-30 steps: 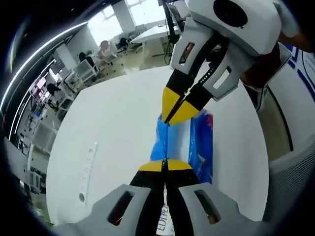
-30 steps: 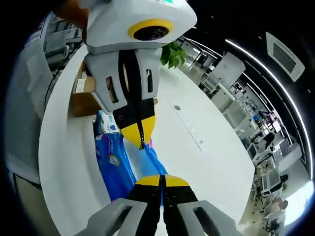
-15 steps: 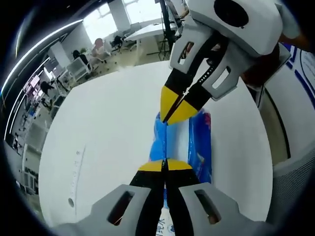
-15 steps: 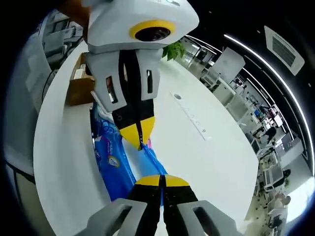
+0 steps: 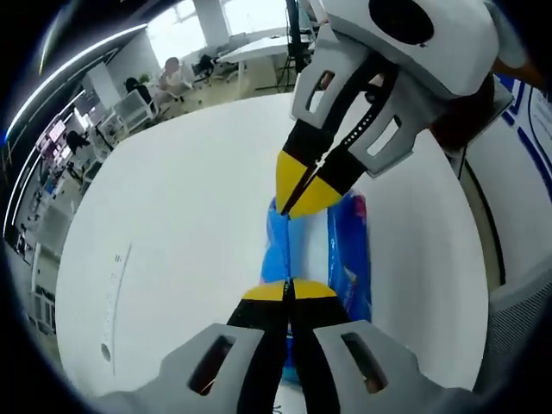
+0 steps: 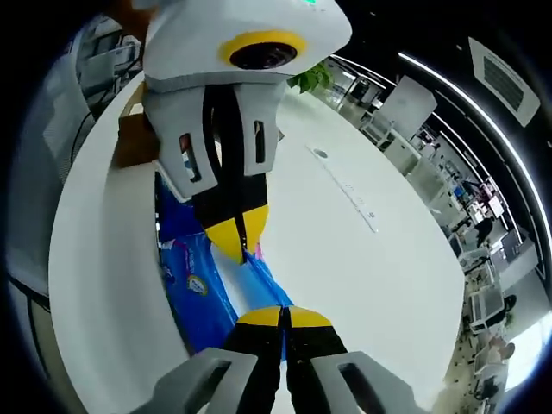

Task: Operate the shoe box by opening the lid, removing the specified soft item, and placing it in the target area until the item is outside and the box remains undamaged.

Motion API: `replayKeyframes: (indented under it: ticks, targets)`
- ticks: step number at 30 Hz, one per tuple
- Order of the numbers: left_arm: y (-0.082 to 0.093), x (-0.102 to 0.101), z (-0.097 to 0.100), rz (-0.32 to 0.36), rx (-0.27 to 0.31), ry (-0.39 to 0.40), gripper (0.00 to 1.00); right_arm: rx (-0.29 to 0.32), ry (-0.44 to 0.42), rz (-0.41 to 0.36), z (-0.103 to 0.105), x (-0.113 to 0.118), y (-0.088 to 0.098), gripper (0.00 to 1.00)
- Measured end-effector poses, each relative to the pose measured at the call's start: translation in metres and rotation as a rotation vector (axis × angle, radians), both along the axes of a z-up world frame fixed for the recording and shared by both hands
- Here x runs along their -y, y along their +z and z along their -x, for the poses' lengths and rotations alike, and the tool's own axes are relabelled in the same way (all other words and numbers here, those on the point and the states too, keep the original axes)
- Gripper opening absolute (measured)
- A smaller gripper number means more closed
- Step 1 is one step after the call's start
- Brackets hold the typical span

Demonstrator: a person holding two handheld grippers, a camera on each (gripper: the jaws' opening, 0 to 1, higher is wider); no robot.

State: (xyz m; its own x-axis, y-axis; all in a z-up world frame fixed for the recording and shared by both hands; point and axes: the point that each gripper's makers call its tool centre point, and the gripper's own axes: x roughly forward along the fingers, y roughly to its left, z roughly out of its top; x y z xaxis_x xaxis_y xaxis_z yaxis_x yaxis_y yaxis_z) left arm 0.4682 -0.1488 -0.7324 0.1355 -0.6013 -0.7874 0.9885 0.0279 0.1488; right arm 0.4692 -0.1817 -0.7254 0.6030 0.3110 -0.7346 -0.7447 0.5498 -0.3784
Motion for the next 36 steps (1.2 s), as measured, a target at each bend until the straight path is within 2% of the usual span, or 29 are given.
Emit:
replayKeyframes:
  ticks: [6, 13, 18, 36]
  targets:
    - [-0.008, -0.001, -0.003, 0.002, 0.001, -0.001, 0.00, -0.014, -0.008, -0.012, -0.001, 0.000, -0.006, 0.00]
    - [-0.010, 0.001, -0.003, 0.012, -0.011, 0.008, 0.00, -0.011, -0.016, -0.008, -0.004, 0.001, -0.008, 0.00]
    - [-0.010, 0.001, -0.001, 0.020, -0.039, 0.024, 0.00, -0.009, -0.017, 0.000, -0.006, 0.000, -0.008, 0.00]
    - [-0.013, 0.001, -0.002, 0.008, -0.023, 0.011, 0.00, -0.016, -0.038, -0.004, -0.004, 0.001, -0.010, 0.00]
